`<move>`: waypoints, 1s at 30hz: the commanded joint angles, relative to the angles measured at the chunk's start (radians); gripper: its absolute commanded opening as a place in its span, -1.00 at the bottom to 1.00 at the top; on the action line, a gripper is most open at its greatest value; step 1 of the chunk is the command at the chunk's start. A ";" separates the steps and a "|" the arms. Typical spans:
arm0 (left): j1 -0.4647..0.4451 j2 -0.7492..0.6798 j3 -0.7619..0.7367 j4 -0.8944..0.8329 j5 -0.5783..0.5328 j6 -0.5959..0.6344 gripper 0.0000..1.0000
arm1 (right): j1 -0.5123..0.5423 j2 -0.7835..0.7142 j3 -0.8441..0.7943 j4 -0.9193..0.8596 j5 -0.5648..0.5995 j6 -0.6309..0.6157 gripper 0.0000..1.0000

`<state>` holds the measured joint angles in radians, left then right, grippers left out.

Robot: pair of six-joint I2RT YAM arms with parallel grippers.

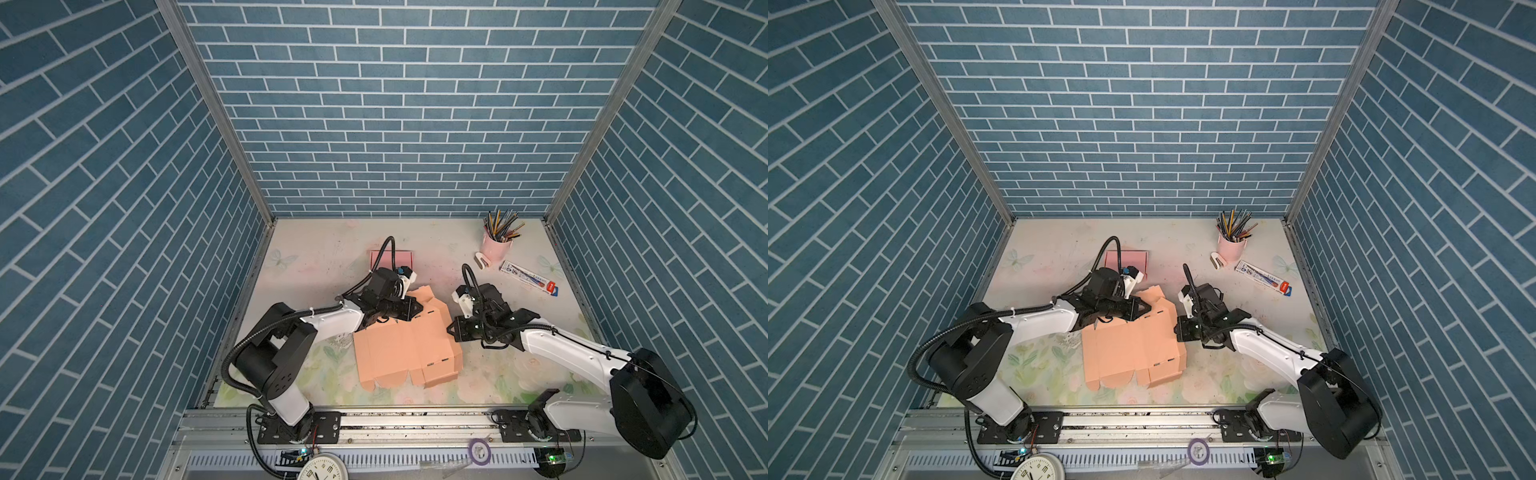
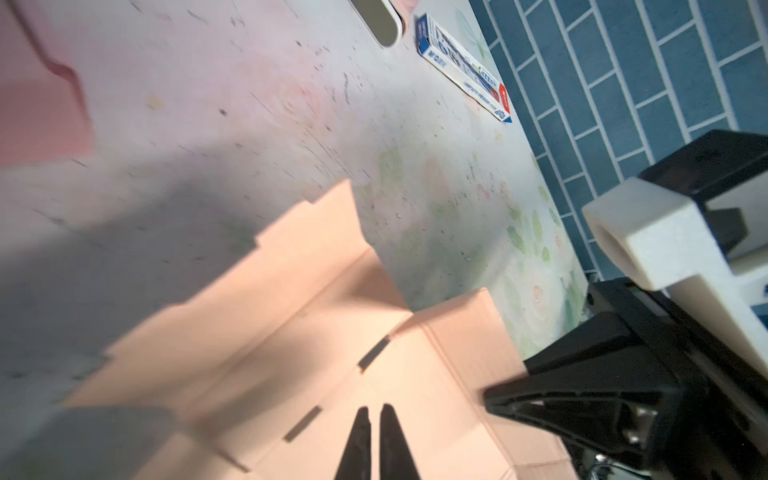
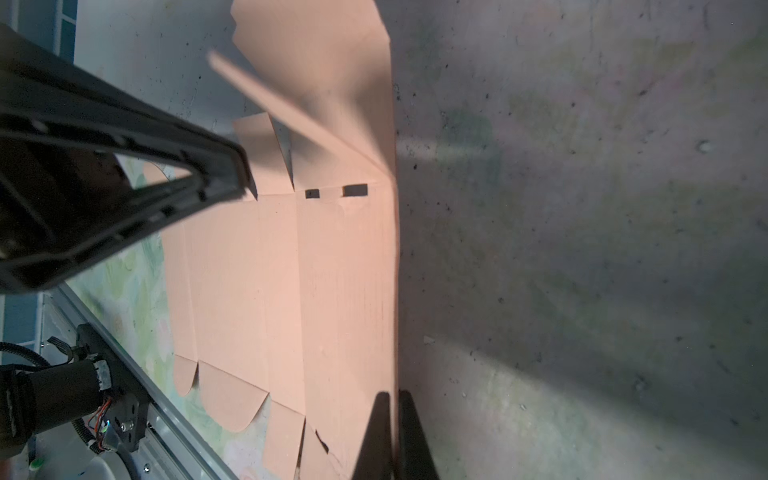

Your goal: Fold the paper box

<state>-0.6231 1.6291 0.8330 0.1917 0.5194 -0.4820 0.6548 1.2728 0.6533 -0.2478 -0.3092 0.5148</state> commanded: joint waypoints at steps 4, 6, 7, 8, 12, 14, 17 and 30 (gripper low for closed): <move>0.090 -0.044 -0.035 -0.094 -0.071 0.049 -0.04 | 0.006 0.016 0.010 -0.024 0.015 -0.044 -1.00; 0.093 -0.038 -0.032 -0.109 -0.100 0.052 0.12 | 0.006 0.017 0.013 -0.027 0.015 -0.048 -1.00; 0.094 -0.030 -0.030 -0.108 -0.105 0.050 0.20 | 0.006 0.019 0.016 -0.030 0.017 -0.050 -1.00; 0.094 -0.022 -0.029 -0.104 -0.106 0.048 0.24 | 0.006 0.019 0.017 -0.030 0.017 -0.051 -1.00; 0.091 0.018 -0.008 -0.095 -0.106 0.036 0.27 | 0.008 0.022 0.025 -0.035 0.021 -0.054 -1.00; 0.087 0.036 0.005 -0.100 -0.101 0.031 0.27 | 0.007 0.021 0.026 -0.037 0.024 -0.055 -1.00; 0.078 0.055 0.017 -0.097 -0.089 0.028 0.28 | 0.008 0.020 0.026 -0.036 0.025 -0.053 -1.00; 0.030 0.018 -0.009 -0.081 -0.074 0.014 0.11 | 0.007 0.036 0.032 -0.033 0.030 -0.060 -1.00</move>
<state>-0.5797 1.6802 0.8253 0.1101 0.4393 -0.4675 0.6563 1.2934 0.6552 -0.2630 -0.2970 0.4911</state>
